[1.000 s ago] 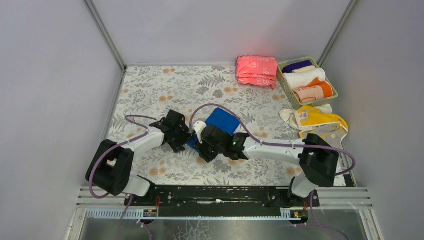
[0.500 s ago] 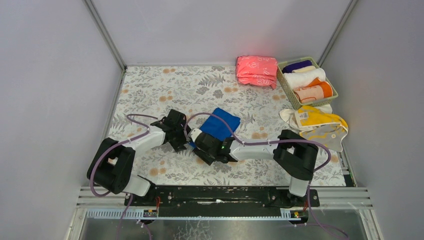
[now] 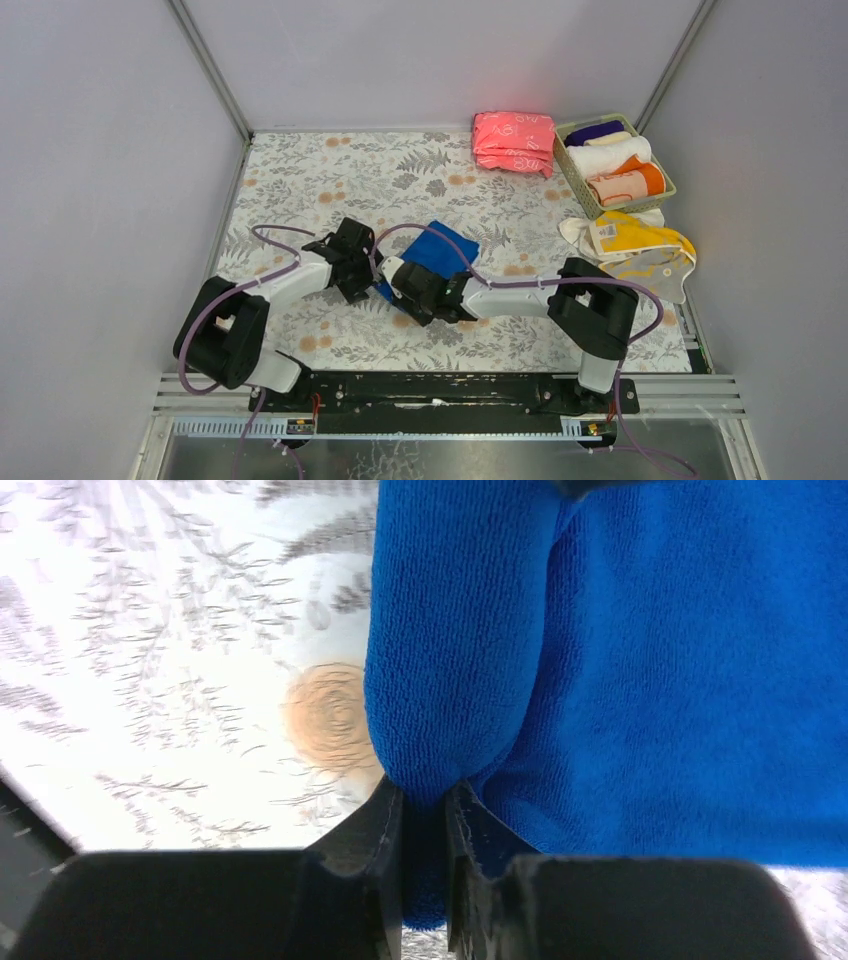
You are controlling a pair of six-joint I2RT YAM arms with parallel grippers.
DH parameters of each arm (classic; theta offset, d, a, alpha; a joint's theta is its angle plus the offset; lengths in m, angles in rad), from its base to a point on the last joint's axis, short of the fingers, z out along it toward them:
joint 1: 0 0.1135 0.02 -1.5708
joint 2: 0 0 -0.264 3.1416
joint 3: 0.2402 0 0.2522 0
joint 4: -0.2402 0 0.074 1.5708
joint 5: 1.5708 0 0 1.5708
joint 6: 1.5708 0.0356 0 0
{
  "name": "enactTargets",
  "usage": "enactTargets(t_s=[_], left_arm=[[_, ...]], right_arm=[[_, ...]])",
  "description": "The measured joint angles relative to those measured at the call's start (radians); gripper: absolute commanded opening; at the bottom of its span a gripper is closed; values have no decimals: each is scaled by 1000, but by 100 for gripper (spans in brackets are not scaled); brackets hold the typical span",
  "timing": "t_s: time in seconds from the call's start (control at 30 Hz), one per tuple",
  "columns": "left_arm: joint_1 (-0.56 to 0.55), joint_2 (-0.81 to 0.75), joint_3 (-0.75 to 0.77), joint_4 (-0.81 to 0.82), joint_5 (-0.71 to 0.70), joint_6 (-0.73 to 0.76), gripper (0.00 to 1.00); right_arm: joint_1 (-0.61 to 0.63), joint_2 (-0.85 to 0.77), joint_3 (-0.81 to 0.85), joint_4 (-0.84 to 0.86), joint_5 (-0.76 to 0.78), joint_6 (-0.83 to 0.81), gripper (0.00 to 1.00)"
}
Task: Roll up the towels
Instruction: Roll the towel at the center of the board.
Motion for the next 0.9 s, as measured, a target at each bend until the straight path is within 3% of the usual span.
enactTargets(t_s=[0.3,0.47,0.9], left_arm=[[3,-179,-12,-142,-107,2,88],[3,-279,-45,-176,-117,-2,89],[6,-266,-159,-95,34,-31,89]], right_arm=[[-163,-31,-100,160,-517,159,8],[-252,3,-134,248,-710,254,8],[-338,127,-140,401,-985,404,9]])
